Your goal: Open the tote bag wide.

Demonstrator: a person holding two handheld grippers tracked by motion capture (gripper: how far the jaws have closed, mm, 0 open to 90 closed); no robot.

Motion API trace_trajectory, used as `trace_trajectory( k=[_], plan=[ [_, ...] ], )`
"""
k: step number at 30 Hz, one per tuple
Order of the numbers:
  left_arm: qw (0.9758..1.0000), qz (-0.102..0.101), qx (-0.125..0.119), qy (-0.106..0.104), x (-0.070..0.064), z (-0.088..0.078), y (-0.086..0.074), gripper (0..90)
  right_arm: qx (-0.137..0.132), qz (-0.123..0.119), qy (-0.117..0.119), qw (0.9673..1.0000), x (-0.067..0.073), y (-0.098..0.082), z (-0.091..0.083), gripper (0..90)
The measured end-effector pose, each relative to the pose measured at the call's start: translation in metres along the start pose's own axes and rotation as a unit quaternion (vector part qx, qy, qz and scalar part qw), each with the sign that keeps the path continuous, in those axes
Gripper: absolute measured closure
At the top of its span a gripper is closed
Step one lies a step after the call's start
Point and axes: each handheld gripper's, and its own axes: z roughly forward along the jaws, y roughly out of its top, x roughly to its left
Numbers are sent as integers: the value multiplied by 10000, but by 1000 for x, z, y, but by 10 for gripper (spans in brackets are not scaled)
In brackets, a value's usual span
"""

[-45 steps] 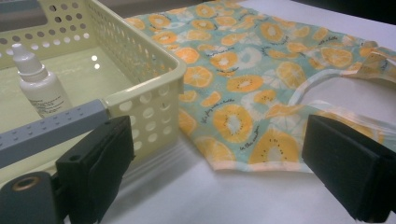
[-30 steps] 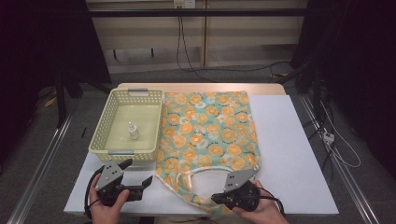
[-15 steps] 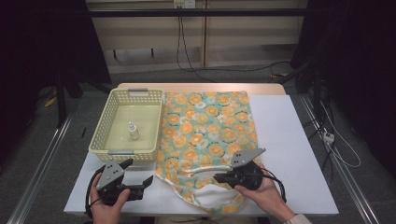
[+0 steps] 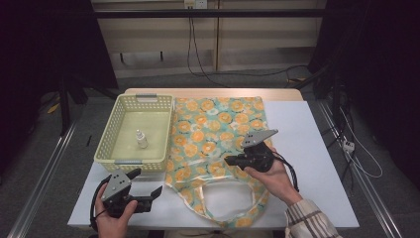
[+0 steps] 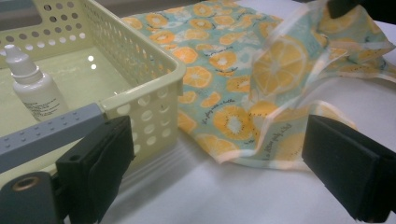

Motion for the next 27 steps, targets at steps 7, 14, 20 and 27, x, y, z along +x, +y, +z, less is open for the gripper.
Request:
trace_trajectory(
  k=[7, 14, 20, 27],
  plan=[
    [10000, -19, 6, -15, 0, 1, 0, 89, -181, 123, -241, 9995, -26, 9, 5, 900],
    [10000, -2, 11, -29, 0, 1, 0, 89, -249, 280, -429, 9984, -45, 21, 11, 900],
    [10000, -8, -2, -33, 1, 1, 1, 89, -205, 363, -555, 9976, -61, 31, 20, 900],
    [10000, 1, 0, -51, 1, 1, 1, 89, -234, 532, -749, 9955, -84, 38, 33, 900]
  ],
)
